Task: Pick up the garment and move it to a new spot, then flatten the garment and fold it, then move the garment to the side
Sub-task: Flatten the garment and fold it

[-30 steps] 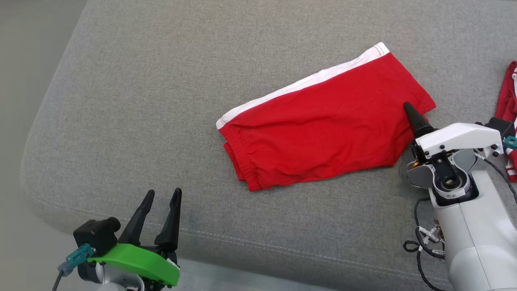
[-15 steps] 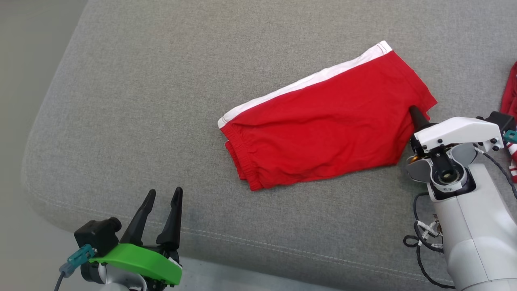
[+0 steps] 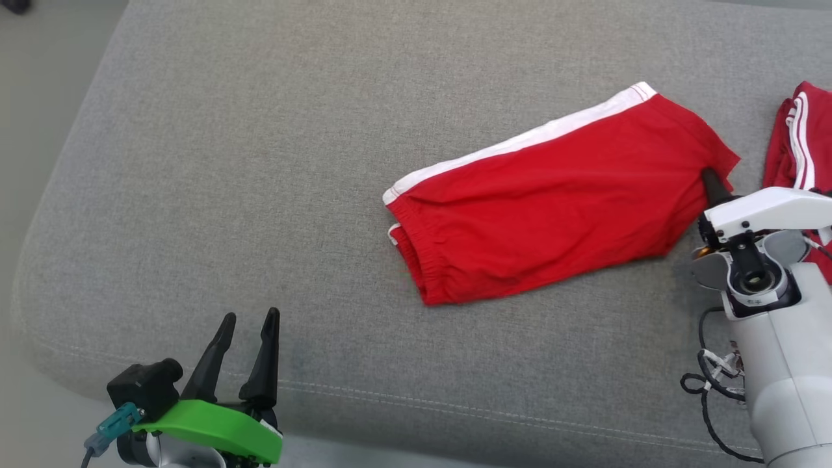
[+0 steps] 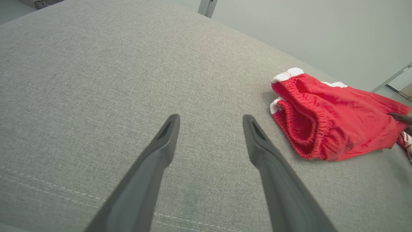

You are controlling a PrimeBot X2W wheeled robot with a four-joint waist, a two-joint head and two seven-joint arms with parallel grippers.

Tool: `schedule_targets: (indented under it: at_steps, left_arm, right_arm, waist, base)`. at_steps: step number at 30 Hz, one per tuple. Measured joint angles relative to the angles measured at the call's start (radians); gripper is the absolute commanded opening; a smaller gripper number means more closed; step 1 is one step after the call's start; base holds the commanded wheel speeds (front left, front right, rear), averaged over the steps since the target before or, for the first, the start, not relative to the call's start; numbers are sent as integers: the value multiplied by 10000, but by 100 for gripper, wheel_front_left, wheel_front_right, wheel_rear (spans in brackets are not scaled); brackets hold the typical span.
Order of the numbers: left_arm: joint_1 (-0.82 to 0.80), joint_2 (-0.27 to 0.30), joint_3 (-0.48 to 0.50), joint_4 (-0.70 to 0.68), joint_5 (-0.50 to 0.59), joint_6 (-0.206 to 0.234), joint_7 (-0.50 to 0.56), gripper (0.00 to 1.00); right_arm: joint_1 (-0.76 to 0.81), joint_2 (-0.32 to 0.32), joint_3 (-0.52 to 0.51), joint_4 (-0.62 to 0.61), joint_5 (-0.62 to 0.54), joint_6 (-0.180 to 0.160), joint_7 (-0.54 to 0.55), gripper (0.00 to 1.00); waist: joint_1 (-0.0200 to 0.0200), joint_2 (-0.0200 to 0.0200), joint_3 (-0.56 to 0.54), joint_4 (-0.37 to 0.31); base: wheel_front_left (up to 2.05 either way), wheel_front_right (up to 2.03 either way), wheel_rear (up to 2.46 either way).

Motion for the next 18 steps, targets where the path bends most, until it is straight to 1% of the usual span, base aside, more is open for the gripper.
schedule_targets:
  at_steps: [5,6,8,11,16,17,18]
  left_arm:
    - [36,-29,25,-17,42,0,0,100]
    - [105,-31,59,-29,73,0,0,100]
    - [157,-33,38,-23,75,-2,0,100]
    - [156,-44,29,-25,117,-2,0,100]
    - [155,-102,-63,2,140,-13,0,100]
    - [155,-102,-63,2,140,-13,0,100]
    - [156,-134,-100,6,163,-13,0,100]
  right_arm:
    - [0,-449,-290,-19,-4,56,-165,0]
    - [0,-646,-280,-82,-33,148,-221,0]
    - [-4,-755,-115,-232,-203,272,-217,0]
    - [-59,-767,570,-504,-646,596,-58,0]
    - [-267,-437,1896,-1057,-1214,1220,418,0]
    - [-267,-437,1896,-1057,-1214,1220,418,0]
    - [-280,-393,2217,-1179,-1365,1319,548,0]
  waist:
    - [0,0,-138,-199]
    - [0,0,-186,-265]
    - [0,0,-228,-316]
    - [0,0,-269,-347]
    - [0,0,-334,-330]
    - [0,0,-334,-330]
    - [0,0,-343,-307]
  base:
    - [0,0,0]
    - [0,0,0]
    - [0,0,0]
    - [0,0,0]
    - [0,0,0]
    - [0,0,0]
    - [0,0,0]
